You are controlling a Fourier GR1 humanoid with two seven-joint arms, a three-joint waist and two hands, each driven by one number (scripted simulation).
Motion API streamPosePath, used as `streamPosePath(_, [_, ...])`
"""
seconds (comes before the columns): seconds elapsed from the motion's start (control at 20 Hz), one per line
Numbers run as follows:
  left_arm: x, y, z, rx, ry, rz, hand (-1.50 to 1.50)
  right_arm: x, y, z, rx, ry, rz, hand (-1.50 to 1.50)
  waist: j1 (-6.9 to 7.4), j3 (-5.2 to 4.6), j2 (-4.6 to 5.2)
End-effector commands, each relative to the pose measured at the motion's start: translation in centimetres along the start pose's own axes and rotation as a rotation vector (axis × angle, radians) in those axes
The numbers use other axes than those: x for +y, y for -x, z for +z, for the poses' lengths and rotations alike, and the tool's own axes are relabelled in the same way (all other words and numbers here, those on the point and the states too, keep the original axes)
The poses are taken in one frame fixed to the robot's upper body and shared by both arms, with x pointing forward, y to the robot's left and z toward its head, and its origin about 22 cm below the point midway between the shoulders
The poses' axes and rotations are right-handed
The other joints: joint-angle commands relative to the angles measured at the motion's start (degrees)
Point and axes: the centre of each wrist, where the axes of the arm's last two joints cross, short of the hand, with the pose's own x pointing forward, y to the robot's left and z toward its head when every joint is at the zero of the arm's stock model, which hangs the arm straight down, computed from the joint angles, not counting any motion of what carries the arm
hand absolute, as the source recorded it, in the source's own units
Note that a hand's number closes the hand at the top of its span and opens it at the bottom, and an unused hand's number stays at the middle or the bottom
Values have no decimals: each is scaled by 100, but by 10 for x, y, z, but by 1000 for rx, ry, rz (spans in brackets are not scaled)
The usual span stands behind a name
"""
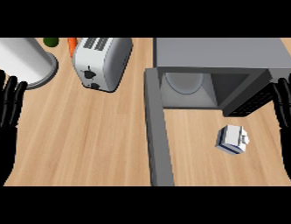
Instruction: Pick up the milk, place it into the microwave and close the microwave
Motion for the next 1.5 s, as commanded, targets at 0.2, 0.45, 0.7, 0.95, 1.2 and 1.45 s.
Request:
streamPosePath(0.2, [2, -11, -2, -17, 47, 2, -150, -31, 13, -20, 6, -44, 13, -150, -17, 138, 60])
streamPosePath(0.45, [-4, 7, 5, 114, -36, 107, -150, -20, 20, -22, 114, -4, -153, -150, -21, 136, 60])
streamPosePath(0.7, [9, -14, 26, 94, -47, 86, -150, -44, 36, -13, 129, 34, -144, -150, -16, 137, 59])
streamPosePath(0.95, [-14, -27, 38, 113, -41, 85, -150, -18, 54, 10, 186, 43, -86, -150, -17, 137, 55])
streamPosePath(1.2, [-3, -22, 56, 115, -38, 93, -150, -48, 87, 8, 230, 38, -69, -150, 0, 136, 58])
streamPosePath(1.45, [-15, -16, 59, 103, -37, 75, -150, -55, 102, 29, 289, 55, -47, -150, -19, 136, 58])
